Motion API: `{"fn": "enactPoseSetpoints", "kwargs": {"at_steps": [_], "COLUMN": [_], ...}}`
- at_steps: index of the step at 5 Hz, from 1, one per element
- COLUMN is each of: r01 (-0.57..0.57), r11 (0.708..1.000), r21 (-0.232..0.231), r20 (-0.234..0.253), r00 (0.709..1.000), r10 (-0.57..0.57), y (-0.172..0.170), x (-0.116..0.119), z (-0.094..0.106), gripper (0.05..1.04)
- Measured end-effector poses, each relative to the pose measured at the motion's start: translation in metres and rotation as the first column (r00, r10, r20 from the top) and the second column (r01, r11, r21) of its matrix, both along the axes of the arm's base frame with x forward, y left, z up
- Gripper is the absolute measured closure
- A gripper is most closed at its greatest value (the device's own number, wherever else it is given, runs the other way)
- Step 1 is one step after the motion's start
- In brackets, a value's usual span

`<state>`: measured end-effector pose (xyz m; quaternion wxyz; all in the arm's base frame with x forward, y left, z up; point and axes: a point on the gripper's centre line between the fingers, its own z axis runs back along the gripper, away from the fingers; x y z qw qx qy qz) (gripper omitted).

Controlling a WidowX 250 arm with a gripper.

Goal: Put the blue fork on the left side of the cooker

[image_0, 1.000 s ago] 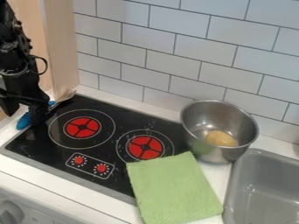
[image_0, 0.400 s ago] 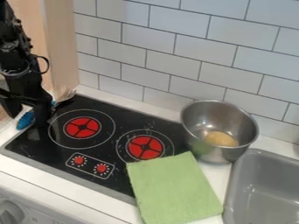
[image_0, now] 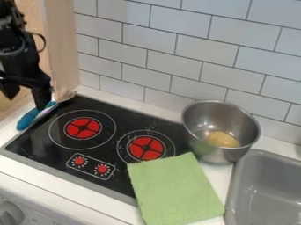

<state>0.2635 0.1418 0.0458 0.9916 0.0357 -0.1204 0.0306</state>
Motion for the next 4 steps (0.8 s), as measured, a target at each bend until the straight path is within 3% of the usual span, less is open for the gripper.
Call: {"fn": "enactPoseSetpoints", "kwargs": {"at_steps": [2, 4], "r01": [0.035, 0.040], "r11": [0.999, 0.999], "r21": [0.020, 0.024], "r20": [0.086, 0.086], "r00": [0.996, 0.995], "r10": [-0.036, -0.042], "y": [-0.009, -0.009], "x": [-0.010, -0.010], "z": [0.031, 0.032], "gripper": [0.085, 0.085]}}
